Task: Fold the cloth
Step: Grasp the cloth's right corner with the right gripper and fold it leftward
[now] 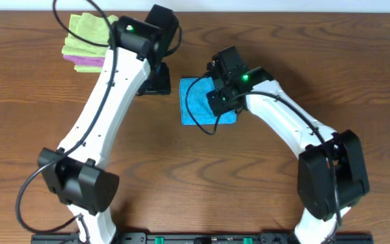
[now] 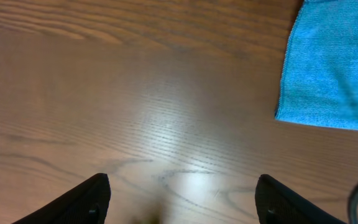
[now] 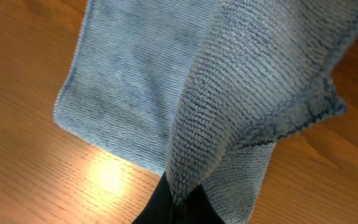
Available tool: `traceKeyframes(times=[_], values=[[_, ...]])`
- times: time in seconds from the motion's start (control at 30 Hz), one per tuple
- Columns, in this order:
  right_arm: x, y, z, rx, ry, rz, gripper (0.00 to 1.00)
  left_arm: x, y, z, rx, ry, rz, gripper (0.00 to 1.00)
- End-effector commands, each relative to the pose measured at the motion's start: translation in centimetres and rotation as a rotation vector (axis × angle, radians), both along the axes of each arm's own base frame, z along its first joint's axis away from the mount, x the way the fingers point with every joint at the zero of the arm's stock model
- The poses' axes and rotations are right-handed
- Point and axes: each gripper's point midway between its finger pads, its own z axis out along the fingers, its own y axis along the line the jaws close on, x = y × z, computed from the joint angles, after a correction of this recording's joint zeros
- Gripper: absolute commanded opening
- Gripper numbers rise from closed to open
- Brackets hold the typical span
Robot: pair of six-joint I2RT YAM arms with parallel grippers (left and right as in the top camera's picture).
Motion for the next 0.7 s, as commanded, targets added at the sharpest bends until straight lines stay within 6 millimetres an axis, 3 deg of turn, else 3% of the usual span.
traceKeyframes(times=[0.0, 0.33, 0.57, 0.6, 0.63, 0.67], values=[[0.4, 1.0, 1.8, 0.012, -0.052, 0.006, 0.02, -0.5, 1.4, 1.5, 0.018, -0.028, 0.008, 0.76], [0.1, 2.4, 1.9, 0.029, -0.065, 0.003, 0.02, -1.5, 2.6, 3.5, 0.043, -0.067, -0.001, 0.75], [0.1, 4.0, 2.2, 0.047, -0.096, 0.025, 0.02, -2.2, 3.0, 3.6, 0.057, -0.048, 0.000, 0.73], [0.1, 4.1, 2.2, 0.040, -0.102, 0.027, 0.06, -2.3, 3.0, 3.7, 0.058, -0.047, -0.001, 0.73], [0.0, 4.2, 2.1, 0.037, -0.103, 0.031, 0.43, -2.3, 3.0, 3.7, 0.059, -0.046, -0.001, 0.73], [-0.1, 4.4, 2.1, 0.038, -0.103, 0.036, 0.99, -2.4, 3.0, 3.7, 0.059, -0.045, -0.001, 0.73]])
